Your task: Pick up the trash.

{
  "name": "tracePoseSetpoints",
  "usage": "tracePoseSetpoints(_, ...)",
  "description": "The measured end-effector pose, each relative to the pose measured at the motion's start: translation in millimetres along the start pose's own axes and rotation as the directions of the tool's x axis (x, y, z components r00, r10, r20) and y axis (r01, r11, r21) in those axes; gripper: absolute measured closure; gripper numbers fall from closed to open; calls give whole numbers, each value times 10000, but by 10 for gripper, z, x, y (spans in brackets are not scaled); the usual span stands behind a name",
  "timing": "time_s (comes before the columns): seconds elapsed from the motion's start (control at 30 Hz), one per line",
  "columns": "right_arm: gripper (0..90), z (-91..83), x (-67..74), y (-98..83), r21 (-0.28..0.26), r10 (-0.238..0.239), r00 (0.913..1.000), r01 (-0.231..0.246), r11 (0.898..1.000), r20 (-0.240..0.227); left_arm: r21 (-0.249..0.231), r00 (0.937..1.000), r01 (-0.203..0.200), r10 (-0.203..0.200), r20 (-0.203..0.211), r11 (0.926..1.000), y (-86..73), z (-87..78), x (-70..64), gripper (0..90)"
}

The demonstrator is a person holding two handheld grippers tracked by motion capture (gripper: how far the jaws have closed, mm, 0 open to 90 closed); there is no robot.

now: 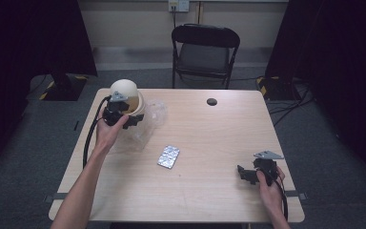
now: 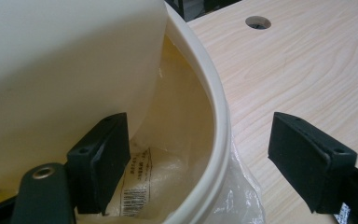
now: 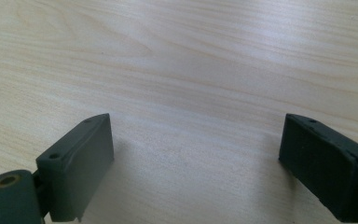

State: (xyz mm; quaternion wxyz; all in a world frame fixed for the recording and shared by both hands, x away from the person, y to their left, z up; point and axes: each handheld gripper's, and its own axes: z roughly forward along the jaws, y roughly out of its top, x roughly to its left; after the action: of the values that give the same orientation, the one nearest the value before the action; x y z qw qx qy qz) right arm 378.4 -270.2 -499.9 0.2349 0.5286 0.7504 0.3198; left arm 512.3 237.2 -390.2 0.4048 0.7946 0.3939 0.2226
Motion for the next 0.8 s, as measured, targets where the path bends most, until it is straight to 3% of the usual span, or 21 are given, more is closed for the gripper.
tracePoseSetpoints(0.2, 93, 1, 0, 0, -7, -1, 10000, 1, 10000, 1, -595, 9993, 353, -347, 117, 9976, -9, -166, -17, 205)
tracePoseSetpoints(0.37, 92, 0, 0, 0, -1, 3, 10000, -3, 10000, -4, -458, 9986, 209, -186, 489, 9987, -5, -268, -84, 210)
tracePoseSetpoints(0.4, 93, 1, 0, 0, -10, 4, 10000, -4, 10000, -1, -558, 9998, -72, 80, 153, 9984, -1, -353, -143, 213)
tracePoseSetpoints(0.43, 93, 1, 0, 0, -9, 3, 10000, -3, 10000, -2, -788, 10000, 76, -73, 47, 9969, -13, -399, -165, 215)
tracePoseSetpoints(0.5, 92, 1, 0, 0, -8, 1, 10000, -1, 10000, 1, -974, 9994, 219, -191, 295, 9950, -38, -462, -200, 216)
tracePoseSetpoints(0.6, 93, 0, 0, 0, -3, 2, 10000, -2, 10000, -3, -634, 9994, 222, -204, 286, 9977, -65, -519, -290, 216)
tracePoseSetpoints(0.63, 92, 1, -1, 0, -2, -2, 10000, 2, 10000, 2, -847, 9993, 324, -308, 209, 9959, -89, -545, -335, 217)
tracePoseSetpoints(0.73, 93, 1, 0, 0, -8, 3, 10000, -3, 10000, 3, -944, 9979, 470, -426, 478, 9944, -135, -582, -408, 218)
tracePoseSetpoints(0.8, 93, 0, 0, 0, -3, -1, 10000, 1, 10000, 3, -849, 9955, 632, -568, 755, 9944, -213, -580, -525, 216)
